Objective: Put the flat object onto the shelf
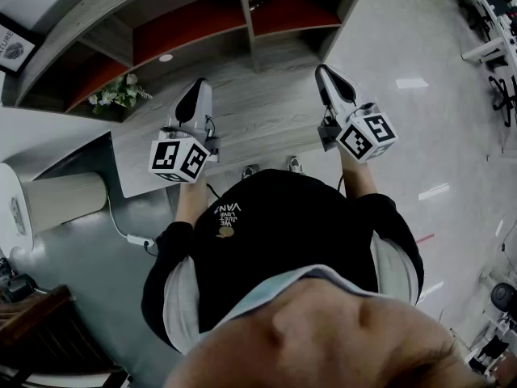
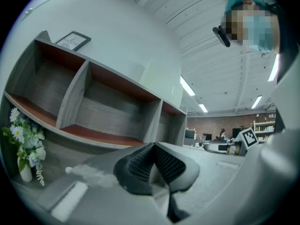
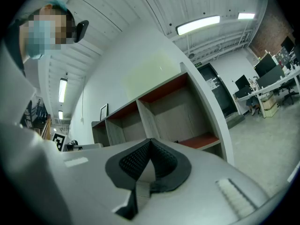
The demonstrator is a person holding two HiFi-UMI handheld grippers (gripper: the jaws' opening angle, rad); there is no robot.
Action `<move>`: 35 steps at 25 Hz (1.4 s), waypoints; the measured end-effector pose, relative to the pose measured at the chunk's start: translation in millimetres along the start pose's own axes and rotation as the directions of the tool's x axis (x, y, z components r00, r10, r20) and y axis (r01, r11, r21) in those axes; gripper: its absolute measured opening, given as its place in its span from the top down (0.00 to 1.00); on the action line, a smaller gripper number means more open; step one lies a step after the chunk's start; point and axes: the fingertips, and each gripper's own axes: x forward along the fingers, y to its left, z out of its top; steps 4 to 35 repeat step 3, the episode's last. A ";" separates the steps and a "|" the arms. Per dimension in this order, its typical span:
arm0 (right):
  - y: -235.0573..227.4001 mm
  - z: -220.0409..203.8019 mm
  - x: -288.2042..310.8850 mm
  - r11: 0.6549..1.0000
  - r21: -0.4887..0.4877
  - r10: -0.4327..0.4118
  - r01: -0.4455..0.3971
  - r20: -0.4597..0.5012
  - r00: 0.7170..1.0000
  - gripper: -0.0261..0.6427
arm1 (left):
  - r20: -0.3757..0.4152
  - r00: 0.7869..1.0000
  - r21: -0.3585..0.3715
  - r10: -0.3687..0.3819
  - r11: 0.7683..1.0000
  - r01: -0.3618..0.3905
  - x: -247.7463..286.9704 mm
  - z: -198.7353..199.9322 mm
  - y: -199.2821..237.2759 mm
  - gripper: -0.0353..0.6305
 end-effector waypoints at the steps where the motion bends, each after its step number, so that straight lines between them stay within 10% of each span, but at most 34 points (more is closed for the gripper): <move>1: 0.5 -0.4 0.3 1.000 0.000 0.000 0.000 -0.001 1.000 0.96 | 0.000 1.000 -0.002 0.001 1.000 -0.001 -0.1 0.0 0.6 0.95; 35: 1.3 -1.3 0.7 1.000 0.001 0.001 -0.001 -0.003 1.000 0.96 | 0.001 1.000 -0.008 0.003 1.000 -0.003 -0.6 0.0 1.6 0.94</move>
